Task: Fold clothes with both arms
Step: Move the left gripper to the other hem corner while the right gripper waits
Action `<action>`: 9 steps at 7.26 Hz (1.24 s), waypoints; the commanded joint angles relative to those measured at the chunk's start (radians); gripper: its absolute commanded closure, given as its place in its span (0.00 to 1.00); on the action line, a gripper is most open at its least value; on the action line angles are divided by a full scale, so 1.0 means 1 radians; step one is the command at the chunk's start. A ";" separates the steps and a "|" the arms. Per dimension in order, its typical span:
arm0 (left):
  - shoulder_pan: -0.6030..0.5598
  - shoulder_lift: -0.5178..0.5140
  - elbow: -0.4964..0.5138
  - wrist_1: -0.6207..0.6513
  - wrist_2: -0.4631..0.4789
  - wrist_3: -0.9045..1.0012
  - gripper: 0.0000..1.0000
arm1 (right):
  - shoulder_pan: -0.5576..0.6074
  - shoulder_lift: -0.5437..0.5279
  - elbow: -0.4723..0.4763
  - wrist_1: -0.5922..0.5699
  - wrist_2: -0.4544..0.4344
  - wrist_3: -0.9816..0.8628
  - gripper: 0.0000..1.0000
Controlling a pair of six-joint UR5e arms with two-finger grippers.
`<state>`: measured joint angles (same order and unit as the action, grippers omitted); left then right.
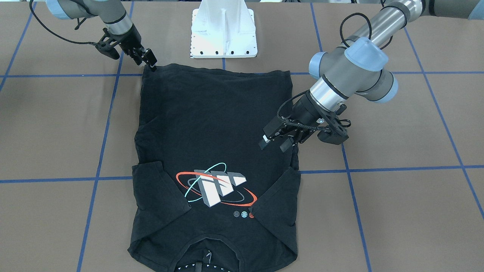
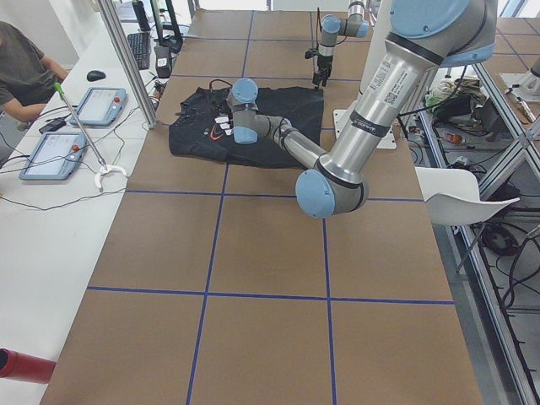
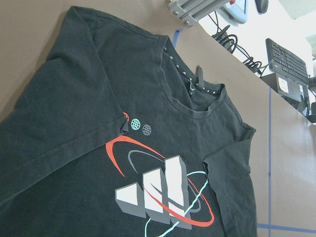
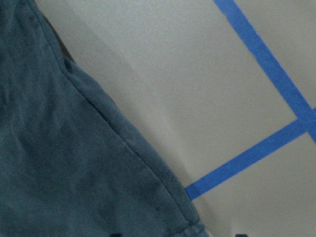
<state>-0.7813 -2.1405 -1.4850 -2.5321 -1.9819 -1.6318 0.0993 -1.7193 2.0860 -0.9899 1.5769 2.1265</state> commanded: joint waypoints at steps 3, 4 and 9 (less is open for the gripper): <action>0.001 0.007 0.000 -0.001 0.002 0.000 0.08 | 0.002 0.001 -0.001 0.002 0.008 0.000 1.00; 0.001 0.013 -0.001 -0.001 0.000 0.001 0.08 | 0.005 -0.002 0.008 0.002 0.008 0.000 1.00; 0.118 0.382 -0.338 0.007 0.142 -0.115 0.10 | 0.003 -0.134 0.137 0.002 0.064 -0.002 1.00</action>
<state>-0.7285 -1.8776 -1.7273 -2.5288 -1.9325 -1.6732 0.1036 -1.8446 2.2162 -0.9879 1.6254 2.1246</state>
